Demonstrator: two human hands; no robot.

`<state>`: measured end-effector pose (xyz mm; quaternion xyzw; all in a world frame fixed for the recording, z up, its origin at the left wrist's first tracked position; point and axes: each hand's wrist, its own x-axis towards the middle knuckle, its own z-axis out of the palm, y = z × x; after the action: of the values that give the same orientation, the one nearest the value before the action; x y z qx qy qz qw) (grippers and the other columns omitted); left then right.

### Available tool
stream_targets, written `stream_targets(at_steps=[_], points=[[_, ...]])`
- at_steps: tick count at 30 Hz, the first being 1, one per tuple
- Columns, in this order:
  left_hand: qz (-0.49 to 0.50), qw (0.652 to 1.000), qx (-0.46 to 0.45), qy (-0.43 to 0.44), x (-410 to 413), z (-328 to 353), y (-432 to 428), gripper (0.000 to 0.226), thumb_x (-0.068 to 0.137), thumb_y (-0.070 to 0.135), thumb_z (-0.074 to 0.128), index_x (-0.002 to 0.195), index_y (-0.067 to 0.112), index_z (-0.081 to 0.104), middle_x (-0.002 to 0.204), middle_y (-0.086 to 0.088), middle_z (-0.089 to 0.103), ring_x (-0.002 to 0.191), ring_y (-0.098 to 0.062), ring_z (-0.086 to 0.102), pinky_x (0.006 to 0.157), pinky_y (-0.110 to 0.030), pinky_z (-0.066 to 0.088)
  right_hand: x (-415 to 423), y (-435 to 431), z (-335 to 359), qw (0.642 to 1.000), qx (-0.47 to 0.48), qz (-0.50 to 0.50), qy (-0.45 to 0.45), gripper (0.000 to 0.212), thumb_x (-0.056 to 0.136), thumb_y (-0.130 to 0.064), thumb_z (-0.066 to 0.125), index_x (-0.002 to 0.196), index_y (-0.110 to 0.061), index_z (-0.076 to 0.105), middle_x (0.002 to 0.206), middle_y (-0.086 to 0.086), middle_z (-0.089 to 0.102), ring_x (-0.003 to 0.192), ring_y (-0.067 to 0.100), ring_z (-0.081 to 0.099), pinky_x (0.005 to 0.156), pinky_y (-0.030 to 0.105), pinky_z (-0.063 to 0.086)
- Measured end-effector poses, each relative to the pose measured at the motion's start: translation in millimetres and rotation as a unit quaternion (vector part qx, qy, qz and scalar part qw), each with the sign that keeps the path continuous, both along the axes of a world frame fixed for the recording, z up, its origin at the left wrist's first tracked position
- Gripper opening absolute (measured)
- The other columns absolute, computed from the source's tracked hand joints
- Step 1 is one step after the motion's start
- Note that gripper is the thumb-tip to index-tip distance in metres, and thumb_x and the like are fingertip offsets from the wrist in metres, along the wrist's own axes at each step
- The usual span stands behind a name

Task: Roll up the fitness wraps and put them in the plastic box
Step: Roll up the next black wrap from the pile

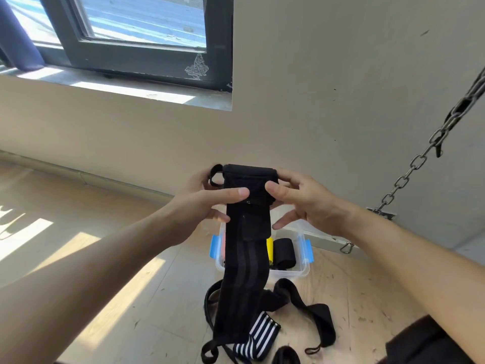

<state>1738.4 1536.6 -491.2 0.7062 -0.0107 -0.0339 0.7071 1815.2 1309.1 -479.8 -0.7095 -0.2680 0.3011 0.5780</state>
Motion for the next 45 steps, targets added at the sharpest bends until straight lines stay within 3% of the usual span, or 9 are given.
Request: stream_targets(at_steps=[9,13,17,22,29,33,36,41,45], points=[[-0.009,1.000,0.009,-0.004,-0.6,-4.2,-2.6,0.054,0.081,0.027,0.077,0.131,0.020,0.059,0.123,-0.006,0.071,0.110,-0.023,0.071,0.068,-0.033,0.057,-2.7,1.7,-1.2,0.997,0.047,-0.025,0.048,0.043,0.088,-0.031,0.069,0.128,-0.017,0.063,0.117,0.017,0.071,0.090,0.025,0.070,0.059,0.032,0.058],[-0.035,0.996,0.008,0.086,-0.5,-4.6,-1.6,0.065,0.075,0.051,0.078,0.133,0.029,0.059,0.124,-0.003,0.072,0.108,-0.027,0.072,0.067,-0.033,0.057,-1.8,2.0,-3.1,0.995,0.085,-0.040,0.035,0.048,0.083,-0.019,0.076,0.129,-0.018,0.063,0.121,0.020,0.068,0.099,0.029,0.070,0.061,0.034,0.060],[-0.055,0.994,0.002,0.097,0.1,-3.2,-3.5,0.060,0.078,0.063,0.070,0.130,0.035,0.064,0.119,-0.002,0.074,0.098,-0.024,0.072,0.065,-0.033,0.053,1.6,1.8,-10.3,0.995,0.081,-0.053,-0.019,0.058,0.075,-0.010,0.081,0.128,-0.025,0.064,0.123,0.015,0.067,0.110,0.037,0.067,0.072,0.042,0.061],[-0.032,0.996,-0.020,0.076,2.0,-4.9,-3.9,0.049,0.085,0.043,0.071,0.129,0.021,0.066,0.105,0.000,0.070,0.086,-0.021,0.063,0.054,-0.024,0.045,0.5,3.5,-12.5,0.996,0.070,-0.035,-0.046,0.066,0.074,0.004,0.081,0.130,-0.025,0.061,0.129,0.011,0.063,0.117,0.040,0.061,0.083,0.060,0.059],[-0.038,0.998,-0.024,0.032,3.1,-7.2,-1.3,0.044,0.086,0.029,0.075,0.126,0.015,0.066,0.113,-0.007,0.069,0.090,-0.019,0.062,0.056,-0.023,0.042,-1.8,4.5,-8.3,0.997,0.056,-0.039,0.038,0.075,0.078,-0.019,0.084,0.142,-0.034,0.049,0.129,0.001,0.063,0.105,0.024,0.072,0.076,0.046,0.062],[-0.005,0.999,-0.039,0.017,4.9,-8.5,-2.6,0.050,0.082,0.026,0.079,0.129,0.017,0.065,0.127,-0.018,0.066,0.101,-0.020,0.065,0.060,-0.024,0.048,-2.6,4.0,-6.7,0.997,0.039,-0.018,0.059,0.052,0.086,-0.035,0.070,0.137,-0.030,0.055,0.118,0.005,0.070,0.093,0.026,0.072,0.068,0.038,0.062],[0.001,1.000,-0.027,-0.004,4.3,-10.1,-2.5,0.052,0.079,0.022,0.081,0.129,0.021,0.065,0.118,-0.014,0.067,0.096,-0.019,0.067,0.064,-0.027,0.052,-3.2,5.1,-7.4,0.995,0.038,-0.022,0.088,0.051,0.086,-0.045,0.066,0.133,-0.028,0.058,0.112,0.003,0.070,0.084,0.026,0.070,0.060,0.033,0.060],[0.006,1.000,-0.009,0.023,1.9,-8.8,-2.6,0.062,0.074,0.021,0.083,0.132,0.025,0.062,0.113,-0.011,0.069,0.094,-0.019,0.071,0.062,-0.029,0.055,-1.9,4.8,-9.9,0.992,0.071,-0.034,0.101,0.049,0.086,-0.028,0.072,0.133,-0.023,0.059,0.114,0.009,0.071,0.087,0.023,0.068,0.060,0.028,0.057],[-0.035,0.993,0.012,0.116,-0.4,-6.6,-2.0,0.062,0.077,0.045,0.080,0.131,0.023,0.061,0.127,-0.012,0.070,0.097,-0.024,0.070,0.059,-0.027,0.052,-1.0,4.5,-7.2,0.991,0.095,-0.049,0.080,0.052,0.087,-0.013,0.073,0.135,-0.023,0.056,0.111,0.009,0.071,0.094,0.026,0.070,0.068,0.035,0.061]])
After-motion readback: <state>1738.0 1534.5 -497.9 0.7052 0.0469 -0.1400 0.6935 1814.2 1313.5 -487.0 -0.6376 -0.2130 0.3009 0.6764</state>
